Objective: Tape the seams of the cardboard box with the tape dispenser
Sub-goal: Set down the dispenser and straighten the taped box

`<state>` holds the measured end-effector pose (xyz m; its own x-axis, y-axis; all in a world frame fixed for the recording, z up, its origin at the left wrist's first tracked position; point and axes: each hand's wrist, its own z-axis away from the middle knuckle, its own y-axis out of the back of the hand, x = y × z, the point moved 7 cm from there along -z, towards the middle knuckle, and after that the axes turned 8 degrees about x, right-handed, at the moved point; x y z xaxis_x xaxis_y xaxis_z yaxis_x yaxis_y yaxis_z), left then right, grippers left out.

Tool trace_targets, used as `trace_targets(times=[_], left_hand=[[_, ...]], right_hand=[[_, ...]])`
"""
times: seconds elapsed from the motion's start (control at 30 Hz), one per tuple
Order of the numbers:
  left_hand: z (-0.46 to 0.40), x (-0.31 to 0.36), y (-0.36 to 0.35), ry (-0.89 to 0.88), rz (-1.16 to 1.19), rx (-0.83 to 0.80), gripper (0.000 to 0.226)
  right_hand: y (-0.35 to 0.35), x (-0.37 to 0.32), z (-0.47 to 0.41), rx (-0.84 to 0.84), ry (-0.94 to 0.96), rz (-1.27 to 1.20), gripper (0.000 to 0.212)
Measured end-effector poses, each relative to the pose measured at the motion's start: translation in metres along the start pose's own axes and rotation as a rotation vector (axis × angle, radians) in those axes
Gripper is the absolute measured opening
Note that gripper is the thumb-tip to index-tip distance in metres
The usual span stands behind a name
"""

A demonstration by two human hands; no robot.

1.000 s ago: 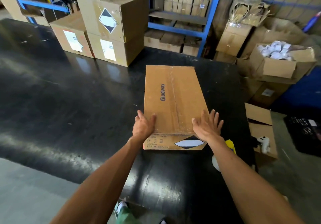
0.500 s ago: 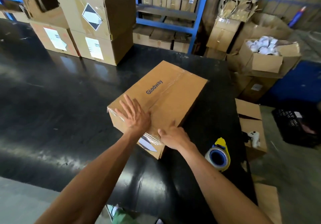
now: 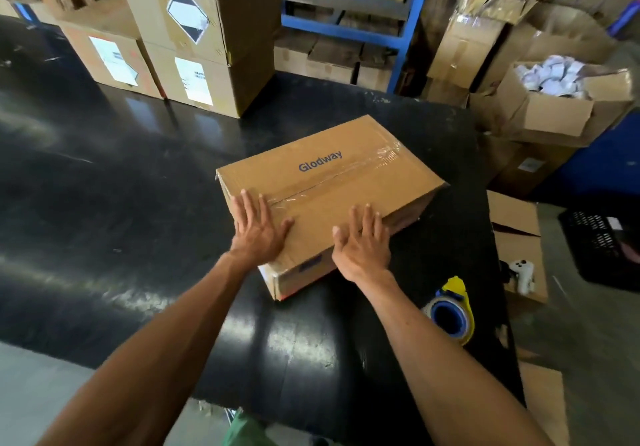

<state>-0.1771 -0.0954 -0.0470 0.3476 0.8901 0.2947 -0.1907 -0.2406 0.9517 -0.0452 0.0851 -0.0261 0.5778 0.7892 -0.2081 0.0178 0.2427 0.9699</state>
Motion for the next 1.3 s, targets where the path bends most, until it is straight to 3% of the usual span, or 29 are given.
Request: trace_targets(times=[0.07,0.2,0.37,0.6,0.73,0.87,1.0,1.17,1.23,1.3], left_hand=[[-0.016,-0.018,0.015,-0.013,-0.064,-0.007,0.1],[-0.02,-0.018,0.043,0.029,-0.252,0.144,0.088],[0.022,0.018,0.008,-0.233,-0.225,0.058,0.097],[-0.014,-0.001,0.015,-0.42,-0.322,0.038,0.111],[-0.026,-0.014,0.023,-0.535,-0.313,-0.03,0.11],[-0.011,0.007,0.015,-0.624,-0.258,-0.005,0.105],[0.005,0.036,-0.003,-0.568,-0.242,0.006,0.085],[0.01,0.039,-0.003,-0.541,-0.274,0.01,0.087],[0.01,0.039,-0.002,-0.548,-0.273,0.007,0.087],[0.01,0.04,-0.003,-0.546,-0.267,0.005,0.087]], right_hand=[[-0.004,-0.018,0.014,-0.011,0.015,-0.002,0.068],[0.022,-0.022,0.007,0.097,0.148,-0.015,0.062],[0.018,0.053,-0.026,0.002,0.115,0.105,0.074],[0.006,0.037,0.0,0.083,0.005,0.061,0.071],[0.014,0.032,0.02,0.101,0.057,0.142,0.074],[0.019,0.07,0.003,0.03,-0.012,0.13,0.091],[0.004,0.078,0.003,0.03,-0.012,0.096,0.093],[0.006,0.081,0.013,0.042,-0.001,0.061,0.083],[0.012,0.092,0.016,0.096,-0.086,-0.004,0.078],[0.016,0.109,0.022,0.18,-0.314,-0.111,0.078]])
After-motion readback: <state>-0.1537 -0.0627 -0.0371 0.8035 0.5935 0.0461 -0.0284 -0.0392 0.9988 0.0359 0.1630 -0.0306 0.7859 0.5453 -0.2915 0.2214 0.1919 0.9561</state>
